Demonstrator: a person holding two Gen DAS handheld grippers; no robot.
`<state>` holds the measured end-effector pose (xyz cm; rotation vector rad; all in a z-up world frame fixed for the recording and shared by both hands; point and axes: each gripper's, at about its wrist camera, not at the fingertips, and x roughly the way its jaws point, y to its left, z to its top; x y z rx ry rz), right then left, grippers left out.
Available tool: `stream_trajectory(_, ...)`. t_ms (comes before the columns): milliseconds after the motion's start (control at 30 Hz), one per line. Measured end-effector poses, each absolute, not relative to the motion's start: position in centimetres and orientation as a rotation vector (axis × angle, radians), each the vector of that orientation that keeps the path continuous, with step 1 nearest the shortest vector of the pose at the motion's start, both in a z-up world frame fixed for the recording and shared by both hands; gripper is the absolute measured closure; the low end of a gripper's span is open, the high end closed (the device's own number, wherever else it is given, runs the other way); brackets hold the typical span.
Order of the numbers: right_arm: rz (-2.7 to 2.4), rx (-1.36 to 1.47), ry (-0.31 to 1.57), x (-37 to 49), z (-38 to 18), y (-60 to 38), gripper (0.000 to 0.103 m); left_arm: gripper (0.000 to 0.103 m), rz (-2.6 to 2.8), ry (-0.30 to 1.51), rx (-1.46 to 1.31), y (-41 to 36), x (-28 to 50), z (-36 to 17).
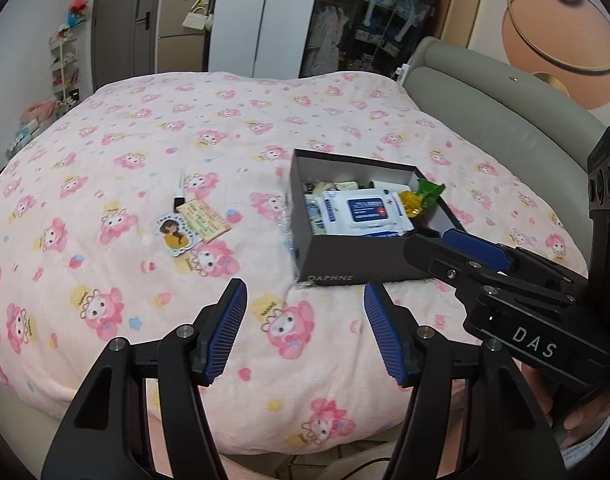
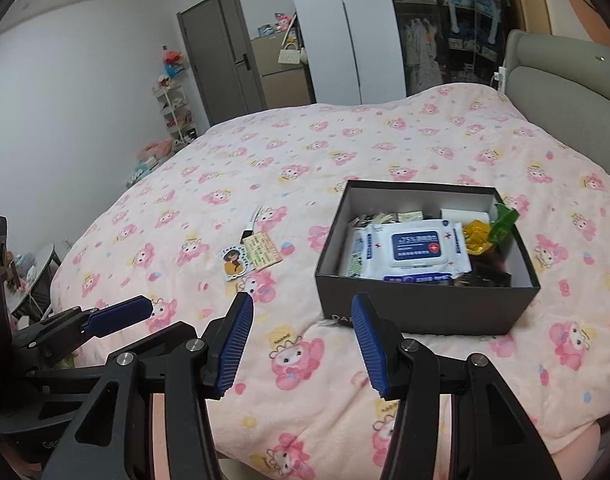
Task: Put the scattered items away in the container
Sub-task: 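Open both grippers and withdraw them from the box, then lower both grippers onto the photo card and printed card, close on them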
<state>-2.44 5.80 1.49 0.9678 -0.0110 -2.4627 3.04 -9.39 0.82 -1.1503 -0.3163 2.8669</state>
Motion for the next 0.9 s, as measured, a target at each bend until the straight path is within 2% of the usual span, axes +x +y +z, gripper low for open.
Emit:
stream_trajectory(133, -2.452, 0.984, 0.017, -3.2, 0.9, 4.1, 0.056, 0.047, 2.882, -0.376, -1.167, -10.9, 2.6, -0.1)
stream_trajectory(600, -2.424, 1.023, 0.179, -7.0, -1.6, -3.1, 0.056, 0.047, 2.929, -0.541, -1.23, -17.1, -0.5, -4.5)
stream_trajectory(800, -2.417, 1.08, 0.226, -9.3, -4.3, -5.0, 0.056, 0.047, 3.089, -0.466, -1.203, -17.7, -2.4, -7.6)
stream_trajectory(900, -2.389, 1.139, 0.194, -11.2, -6.5, -5.6, 0.056, 0.047, 3.073, -0.587, -1.241, -19.5, -4.0, -10.4)
